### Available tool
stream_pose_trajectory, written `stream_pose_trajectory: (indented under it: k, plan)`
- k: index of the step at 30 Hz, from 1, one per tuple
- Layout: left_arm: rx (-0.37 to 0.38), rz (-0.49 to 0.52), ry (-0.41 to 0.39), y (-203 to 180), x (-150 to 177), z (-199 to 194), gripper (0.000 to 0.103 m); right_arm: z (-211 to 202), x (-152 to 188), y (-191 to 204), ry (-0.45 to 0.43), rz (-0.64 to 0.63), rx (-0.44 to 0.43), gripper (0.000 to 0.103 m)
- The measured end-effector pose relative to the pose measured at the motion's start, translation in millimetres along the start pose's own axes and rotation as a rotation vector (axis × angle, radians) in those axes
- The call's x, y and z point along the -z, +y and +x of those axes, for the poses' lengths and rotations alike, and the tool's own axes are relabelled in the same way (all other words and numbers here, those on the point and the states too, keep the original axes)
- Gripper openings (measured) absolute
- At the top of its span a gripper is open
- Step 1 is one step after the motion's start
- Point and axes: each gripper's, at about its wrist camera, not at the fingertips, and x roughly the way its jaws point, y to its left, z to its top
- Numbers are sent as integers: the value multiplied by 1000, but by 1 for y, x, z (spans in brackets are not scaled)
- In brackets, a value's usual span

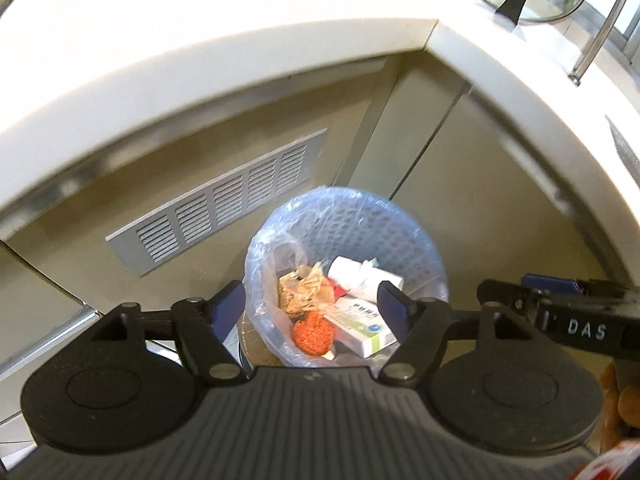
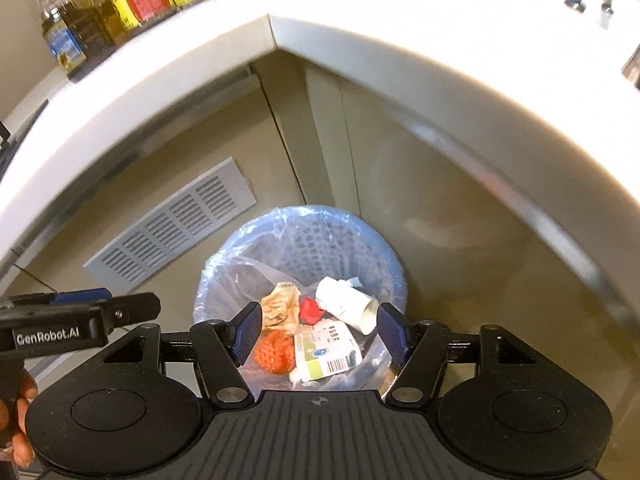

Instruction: Collect trash

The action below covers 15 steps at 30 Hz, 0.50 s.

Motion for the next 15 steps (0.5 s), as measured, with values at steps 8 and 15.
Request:
stream_pose_trajectory:
  k: [8, 15]
  plan:
    - [-32, 14, -129, -23, -15, -64, 93, -57, 0, 6, -67, -18, -15, 67]
    - [-39, 20, -229, -33, -17, -116, 100, -100, -1, 11, -149, -12, -36, 77]
